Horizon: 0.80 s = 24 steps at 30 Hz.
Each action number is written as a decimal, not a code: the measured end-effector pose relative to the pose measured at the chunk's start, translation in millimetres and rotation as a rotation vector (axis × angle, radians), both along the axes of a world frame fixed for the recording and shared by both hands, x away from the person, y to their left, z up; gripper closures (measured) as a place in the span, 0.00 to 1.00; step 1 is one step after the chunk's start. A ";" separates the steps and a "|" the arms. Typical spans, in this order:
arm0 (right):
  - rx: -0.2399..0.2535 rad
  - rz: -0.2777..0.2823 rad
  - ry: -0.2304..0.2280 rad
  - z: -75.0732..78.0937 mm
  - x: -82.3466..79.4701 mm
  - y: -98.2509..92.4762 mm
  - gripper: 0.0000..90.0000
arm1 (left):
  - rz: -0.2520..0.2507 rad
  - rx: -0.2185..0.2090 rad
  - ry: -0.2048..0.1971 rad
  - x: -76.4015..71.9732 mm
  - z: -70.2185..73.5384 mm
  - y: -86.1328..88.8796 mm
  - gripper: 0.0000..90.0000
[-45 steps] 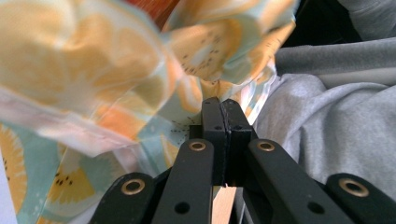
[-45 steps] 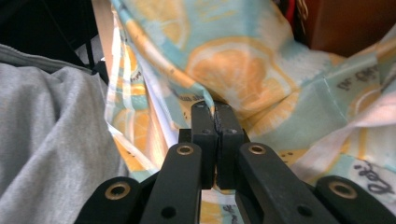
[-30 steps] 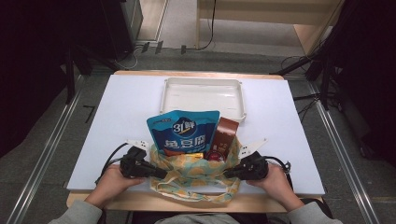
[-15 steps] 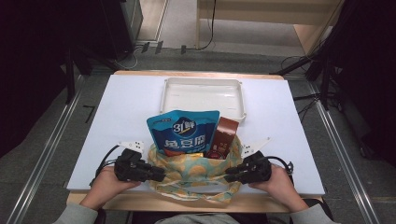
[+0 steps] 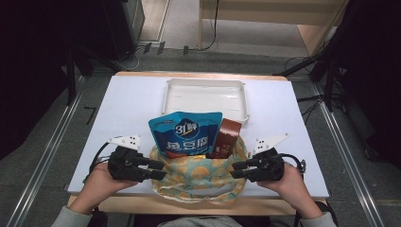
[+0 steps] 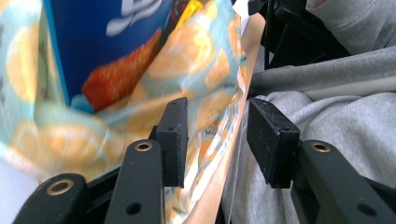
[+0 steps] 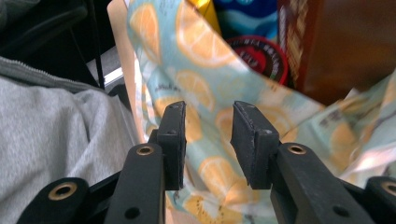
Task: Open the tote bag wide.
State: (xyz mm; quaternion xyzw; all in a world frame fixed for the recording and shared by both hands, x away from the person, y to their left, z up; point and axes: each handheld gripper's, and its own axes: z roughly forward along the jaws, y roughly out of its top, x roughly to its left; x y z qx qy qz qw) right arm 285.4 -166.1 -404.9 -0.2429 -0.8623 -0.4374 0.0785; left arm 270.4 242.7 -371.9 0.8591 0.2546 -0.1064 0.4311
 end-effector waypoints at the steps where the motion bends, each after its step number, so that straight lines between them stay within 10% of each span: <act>1: 0.002 -0.002 -0.001 2.1 1.3 1.0 0.74 | -0.002 0.001 -0.005 1.1 2.0 -2.4 0.64; 24: 0.011 0.031 -0.054 17.0 14.9 43.7 0.59 | 0.012 0.026 -0.059 9.3 -7.1 -23.0 0.55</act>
